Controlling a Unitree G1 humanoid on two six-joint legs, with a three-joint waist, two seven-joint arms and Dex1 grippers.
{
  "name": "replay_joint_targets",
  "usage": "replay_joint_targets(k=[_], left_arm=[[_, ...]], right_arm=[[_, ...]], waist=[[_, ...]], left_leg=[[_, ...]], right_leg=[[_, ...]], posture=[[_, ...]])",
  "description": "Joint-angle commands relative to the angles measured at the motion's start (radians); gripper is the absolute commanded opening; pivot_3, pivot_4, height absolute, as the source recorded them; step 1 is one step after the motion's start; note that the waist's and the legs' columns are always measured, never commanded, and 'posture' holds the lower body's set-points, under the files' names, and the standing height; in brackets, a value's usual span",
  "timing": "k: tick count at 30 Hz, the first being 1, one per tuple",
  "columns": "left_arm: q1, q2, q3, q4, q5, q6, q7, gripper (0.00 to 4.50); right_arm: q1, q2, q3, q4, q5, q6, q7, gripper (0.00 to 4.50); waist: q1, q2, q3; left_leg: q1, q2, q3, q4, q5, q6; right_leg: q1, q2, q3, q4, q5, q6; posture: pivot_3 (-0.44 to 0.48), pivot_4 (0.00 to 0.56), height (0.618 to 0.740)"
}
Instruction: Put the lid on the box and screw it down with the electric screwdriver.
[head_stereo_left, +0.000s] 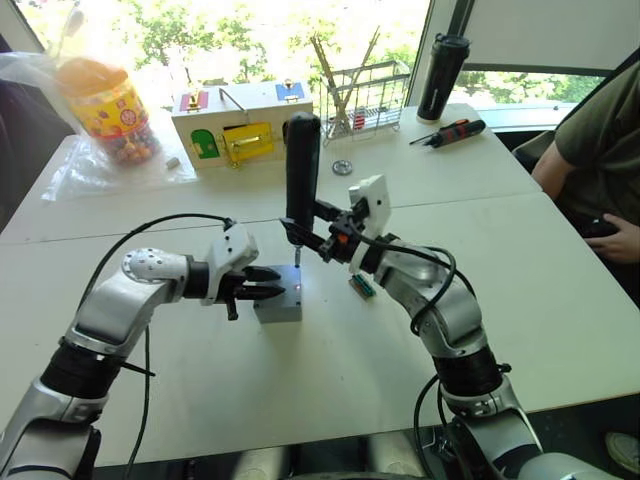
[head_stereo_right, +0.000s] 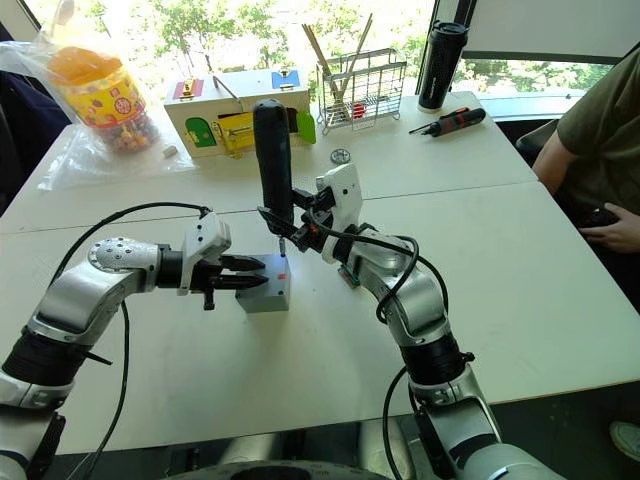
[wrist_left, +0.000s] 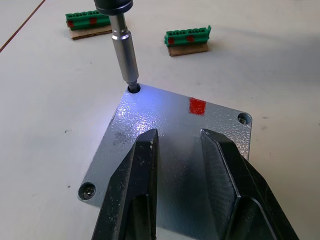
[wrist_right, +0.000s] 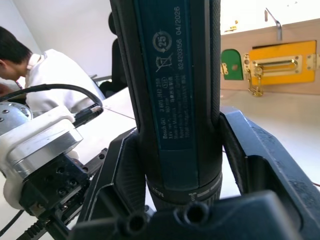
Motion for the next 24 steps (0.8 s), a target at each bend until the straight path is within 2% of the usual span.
replay_joint_targets(k=[1,7,13,17,20,24], left_arm=[[0.01,-0.008,-0.037,0.016,0.028,0.005,0.004,1.33],[0.003,-0.018,-0.043,0.033,0.032,-0.008,-0.001,1.33],[-0.035,-0.056,0.007,0.063,-0.007,-0.013,0.007,1.33],[-0.095,-0.086,0.067,0.041,-0.072,0.027,0.017,1.33],[-0.127,-0.073,0.066,-0.019,-0.079,0.055,0.026,1.33],[-0.105,-0.002,0.048,-0.142,-0.088,0.056,-0.03,1.33]], right_arm=[[-0.073,-0.012,-0.088,-0.071,0.059,0.106,-0.034,1.88],[-0.257,-0.079,-0.236,-0.18,0.231,0.308,-0.036,1.88],[-0.364,-0.085,-0.369,-0.126,0.328,0.413,-0.109,1.88],[-0.422,-0.108,-0.501,-0.065,0.399,0.596,-0.221,1.88],[-0.46,-0.298,-0.527,-0.033,0.447,0.814,-0.162,1.88],[-0.459,-0.584,-0.462,0.039,0.477,0.939,-0.017,1.88]], waist=[[0.008,0.0,0.001],[0.022,0.0,0.01],[0.019,0.0,0.01],[0.02,-0.002,0.012],[0.025,-0.002,0.018],[0.017,-0.001,0.022]], left_leg=[[0.0,0.0,0.0,0.0,0.0,0.0],[-0.005,-0.001,0.0,0.002,0.0,-0.001],[-0.005,0.0,0.0,0.001,0.0,-0.001],[-0.009,0.0,0.0,0.002,0.001,-0.001],[-0.022,-0.001,-0.001,0.006,0.006,-0.008],[-0.028,-0.003,0.001,0.006,0.004,-0.006]], right_leg=[[0.0,0.0,0.0,0.0,0.0,0.0],[-0.003,-0.001,0.0,0.0,0.0,0.0],[-0.003,-0.001,0.0,-0.001,0.0,0.0],[-0.003,-0.002,0.0,0.0,0.0,0.0],[-0.014,-0.003,-0.001,0.002,0.001,0.0],[-0.019,-0.005,-0.001,0.0,0.001,0.0]], posture=[[0.0,0.15,0.74],[0.0,0.15,0.74],[0.0,0.15,0.74],[0.0,0.15,0.74],[0.0,0.15,0.74],[0.0,0.15,0.74]])
